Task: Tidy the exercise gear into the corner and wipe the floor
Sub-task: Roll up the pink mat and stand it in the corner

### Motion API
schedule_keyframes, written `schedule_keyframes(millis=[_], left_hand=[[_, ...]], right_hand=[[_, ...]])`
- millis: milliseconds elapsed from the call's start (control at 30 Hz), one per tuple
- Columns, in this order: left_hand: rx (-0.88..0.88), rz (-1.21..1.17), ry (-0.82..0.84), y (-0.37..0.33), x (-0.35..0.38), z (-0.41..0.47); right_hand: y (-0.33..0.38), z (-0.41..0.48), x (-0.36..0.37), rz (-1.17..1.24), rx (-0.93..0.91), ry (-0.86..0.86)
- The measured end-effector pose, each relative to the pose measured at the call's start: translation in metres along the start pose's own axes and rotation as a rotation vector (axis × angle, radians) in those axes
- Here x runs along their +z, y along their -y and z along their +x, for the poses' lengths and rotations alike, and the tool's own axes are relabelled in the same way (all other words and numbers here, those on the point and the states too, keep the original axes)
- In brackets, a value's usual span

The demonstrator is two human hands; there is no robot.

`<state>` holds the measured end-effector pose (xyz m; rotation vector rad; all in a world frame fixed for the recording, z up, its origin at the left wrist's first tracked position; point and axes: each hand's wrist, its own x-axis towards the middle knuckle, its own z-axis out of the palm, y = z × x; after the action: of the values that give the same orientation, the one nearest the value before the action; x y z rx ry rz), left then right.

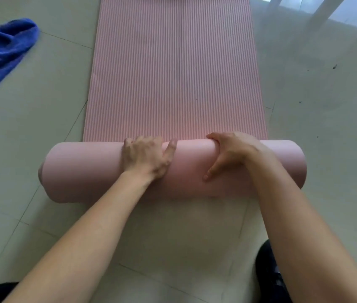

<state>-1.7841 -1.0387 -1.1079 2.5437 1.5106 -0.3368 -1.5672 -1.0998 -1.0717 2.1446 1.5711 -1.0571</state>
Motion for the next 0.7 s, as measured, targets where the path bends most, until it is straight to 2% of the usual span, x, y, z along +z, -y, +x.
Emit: schedule_keyframes(millis=[67,167,233,300,400,467,533,600,633,700], left_hand=[[-0.046,0.005,0.055,-0.005,-0.005,0.017],[-0.167,-0.083,0.320,0.004,-0.014,0.059],[-0.209,-0.154,0.443,0.013,-0.013,0.077],[-0.187,-0.158,0.348,0.015,-0.007,0.079],[-0.078,-0.188,-0.134,0.007,-0.007,0.051],[-0.044,-0.203,-0.326,0.002,-0.001,0.023],[-0.024,-0.147,-0.331,0.001,0.016,0.004],[0.004,-0.055,-0.252,0.004,0.034,0.002],[0.012,-0.039,-0.220,0.006,0.036,0.009],[0.006,-0.011,-0.201,0.008,0.032,0.031]], right_hand=[[-0.009,-0.008,0.017,0.012,-0.038,-0.198],[-0.014,-0.018,0.035,0.074,-0.100,-0.462],[-0.008,-0.020,0.048,-0.018,-0.130,-0.477],[-0.001,-0.018,0.063,-0.116,-0.126,-0.395],[-0.002,-0.005,0.063,-0.118,-0.092,-0.372],[-0.003,0.011,0.040,-0.096,-0.108,-0.361],[-0.002,0.028,0.010,-0.054,-0.113,-0.291],[0.000,0.041,-0.007,-0.020,-0.102,-0.235],[-0.001,0.043,-0.007,-0.017,-0.092,-0.243],[-0.005,0.041,0.008,-0.029,-0.074,-0.362]])
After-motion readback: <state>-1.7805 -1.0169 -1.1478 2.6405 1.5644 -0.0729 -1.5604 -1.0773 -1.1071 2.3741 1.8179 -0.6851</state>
